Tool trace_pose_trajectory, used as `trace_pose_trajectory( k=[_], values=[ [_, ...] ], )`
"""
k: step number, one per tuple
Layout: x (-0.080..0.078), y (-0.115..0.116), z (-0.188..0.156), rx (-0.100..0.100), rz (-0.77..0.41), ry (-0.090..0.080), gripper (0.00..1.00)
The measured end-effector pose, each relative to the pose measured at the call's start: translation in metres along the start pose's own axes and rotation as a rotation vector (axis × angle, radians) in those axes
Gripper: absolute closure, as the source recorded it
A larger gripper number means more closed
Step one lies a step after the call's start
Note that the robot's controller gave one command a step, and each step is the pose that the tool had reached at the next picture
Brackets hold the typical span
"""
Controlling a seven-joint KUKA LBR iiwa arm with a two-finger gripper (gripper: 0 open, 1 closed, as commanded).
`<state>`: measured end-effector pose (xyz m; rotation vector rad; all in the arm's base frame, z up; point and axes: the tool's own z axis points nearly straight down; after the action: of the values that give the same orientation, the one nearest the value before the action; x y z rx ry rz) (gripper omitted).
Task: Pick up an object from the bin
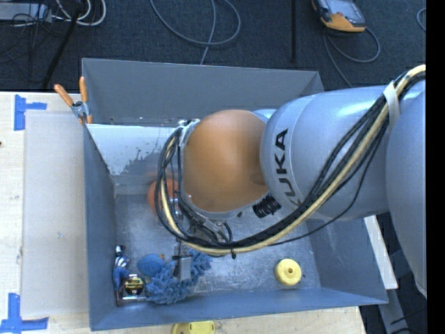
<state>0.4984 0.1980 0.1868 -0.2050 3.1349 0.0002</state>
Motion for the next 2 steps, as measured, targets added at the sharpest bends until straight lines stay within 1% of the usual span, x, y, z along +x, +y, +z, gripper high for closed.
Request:
trace_pose_trajectory(
  k=[1,2],
  values=[
    [0.028,-0.025,0.028,0.001,-0.192,0.005,0.0],
    [0.005,-0.029,0.05,0.0,-0.273,-0.001,0.0]
  ],
)
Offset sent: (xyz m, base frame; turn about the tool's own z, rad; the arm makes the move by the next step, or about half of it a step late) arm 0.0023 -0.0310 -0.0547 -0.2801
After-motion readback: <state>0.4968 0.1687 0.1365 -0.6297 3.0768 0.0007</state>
